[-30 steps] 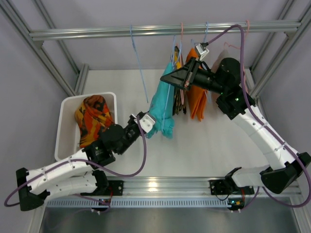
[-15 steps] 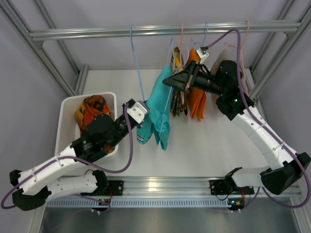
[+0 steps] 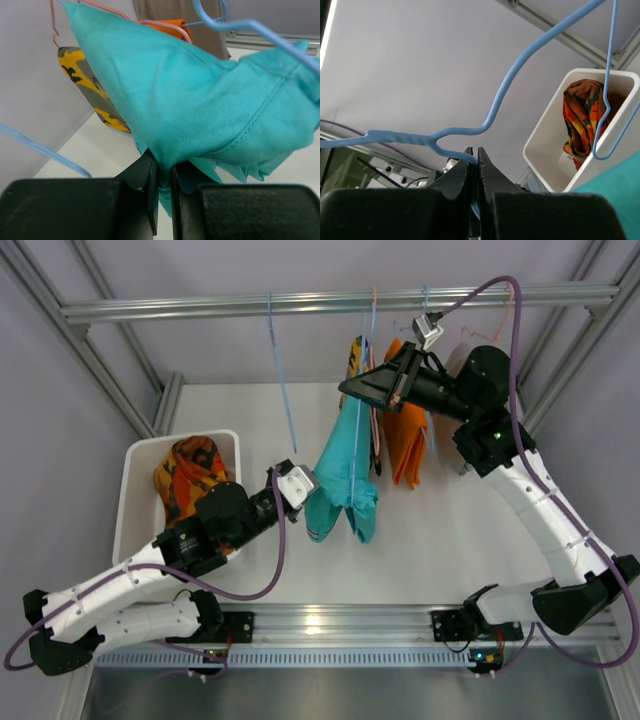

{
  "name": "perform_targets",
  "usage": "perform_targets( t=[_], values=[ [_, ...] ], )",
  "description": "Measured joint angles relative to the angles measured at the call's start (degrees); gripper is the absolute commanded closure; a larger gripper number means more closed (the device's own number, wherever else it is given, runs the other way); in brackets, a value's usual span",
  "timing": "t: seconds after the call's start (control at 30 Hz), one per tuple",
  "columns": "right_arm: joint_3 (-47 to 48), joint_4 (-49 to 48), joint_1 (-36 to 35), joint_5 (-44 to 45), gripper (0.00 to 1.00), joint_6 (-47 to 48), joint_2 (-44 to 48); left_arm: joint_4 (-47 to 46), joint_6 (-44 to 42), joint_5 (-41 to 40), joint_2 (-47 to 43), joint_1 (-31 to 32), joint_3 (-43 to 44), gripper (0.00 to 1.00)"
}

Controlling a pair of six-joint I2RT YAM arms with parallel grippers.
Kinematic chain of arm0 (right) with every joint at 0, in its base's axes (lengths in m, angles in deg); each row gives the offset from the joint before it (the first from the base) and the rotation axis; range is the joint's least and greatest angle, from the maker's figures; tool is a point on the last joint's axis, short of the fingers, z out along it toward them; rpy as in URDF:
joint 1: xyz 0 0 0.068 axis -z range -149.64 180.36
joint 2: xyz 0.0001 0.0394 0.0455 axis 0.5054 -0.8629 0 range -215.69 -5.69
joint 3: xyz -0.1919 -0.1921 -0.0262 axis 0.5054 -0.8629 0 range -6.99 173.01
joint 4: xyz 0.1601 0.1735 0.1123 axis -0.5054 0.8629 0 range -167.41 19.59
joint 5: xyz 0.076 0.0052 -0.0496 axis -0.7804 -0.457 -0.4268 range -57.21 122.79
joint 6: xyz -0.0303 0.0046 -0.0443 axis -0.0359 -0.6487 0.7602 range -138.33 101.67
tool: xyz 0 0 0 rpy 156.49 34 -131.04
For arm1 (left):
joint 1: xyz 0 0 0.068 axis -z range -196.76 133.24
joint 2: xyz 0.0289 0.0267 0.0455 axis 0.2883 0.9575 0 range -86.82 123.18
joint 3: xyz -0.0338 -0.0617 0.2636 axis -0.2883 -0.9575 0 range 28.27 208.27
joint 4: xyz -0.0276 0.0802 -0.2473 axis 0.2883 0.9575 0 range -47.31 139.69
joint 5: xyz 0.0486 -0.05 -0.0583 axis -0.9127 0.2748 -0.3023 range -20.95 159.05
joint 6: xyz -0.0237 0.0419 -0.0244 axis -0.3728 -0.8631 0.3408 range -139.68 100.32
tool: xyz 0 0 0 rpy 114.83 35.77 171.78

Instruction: Remove the trousers from the hanger

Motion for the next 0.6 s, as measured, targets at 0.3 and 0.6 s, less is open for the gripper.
perform_targets(
  t=[0.3, 0.6],
  values=[
    [2.9, 1.5, 0.1, -0.2, 1.0, -2.2, -0.9, 0.3, 3.8, 5.8, 1.4, 0.0, -0.7, 0.53],
    [2.9, 1.6, 0.1, -0.2, 1.0, -3.1, -0.9, -0.3, 10.7, 10.9, 2.6, 0.1, 2.7, 0.4]
  ],
)
